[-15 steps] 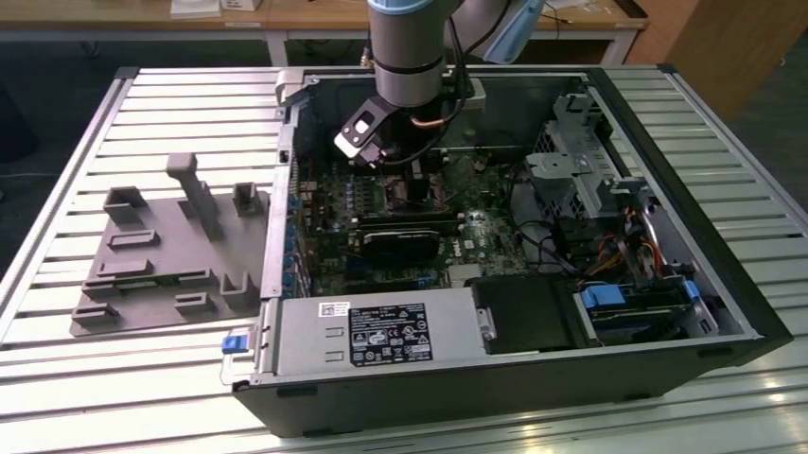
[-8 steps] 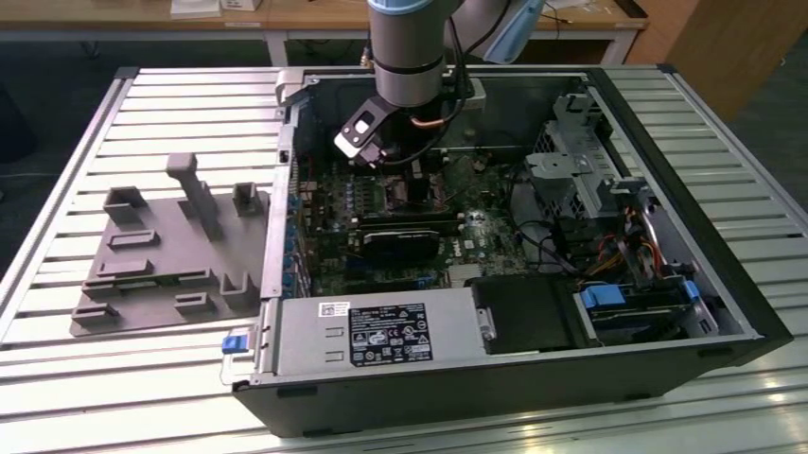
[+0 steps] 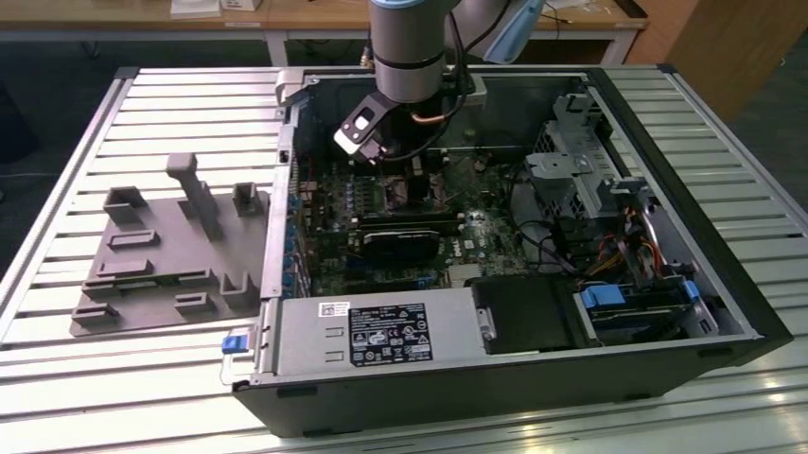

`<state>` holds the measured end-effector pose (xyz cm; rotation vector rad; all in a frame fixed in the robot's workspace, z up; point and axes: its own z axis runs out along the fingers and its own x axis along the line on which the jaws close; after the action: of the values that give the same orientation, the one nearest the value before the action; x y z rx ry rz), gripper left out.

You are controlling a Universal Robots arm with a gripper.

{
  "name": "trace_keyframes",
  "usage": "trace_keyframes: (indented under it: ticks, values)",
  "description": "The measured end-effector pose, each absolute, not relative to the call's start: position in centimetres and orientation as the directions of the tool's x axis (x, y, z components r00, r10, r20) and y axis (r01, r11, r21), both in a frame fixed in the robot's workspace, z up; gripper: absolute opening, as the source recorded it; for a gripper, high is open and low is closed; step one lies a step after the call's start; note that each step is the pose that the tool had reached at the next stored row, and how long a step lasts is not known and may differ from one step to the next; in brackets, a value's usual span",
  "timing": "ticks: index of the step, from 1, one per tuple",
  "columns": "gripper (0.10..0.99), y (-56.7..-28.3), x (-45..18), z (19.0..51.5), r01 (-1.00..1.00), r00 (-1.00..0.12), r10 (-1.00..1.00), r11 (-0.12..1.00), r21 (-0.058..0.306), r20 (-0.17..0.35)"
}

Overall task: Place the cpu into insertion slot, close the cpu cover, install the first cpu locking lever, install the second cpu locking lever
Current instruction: 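Place the cpu into insertion slot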

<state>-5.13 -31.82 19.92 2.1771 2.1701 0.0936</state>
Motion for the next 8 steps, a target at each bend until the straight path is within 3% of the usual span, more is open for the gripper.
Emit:
trace_keyframes:
  ticks: [8]
  values:
    - [0.612,-31.8,-5.1,21.2,0.996,0.003,1.000,-0.003,0.090,-0.004]
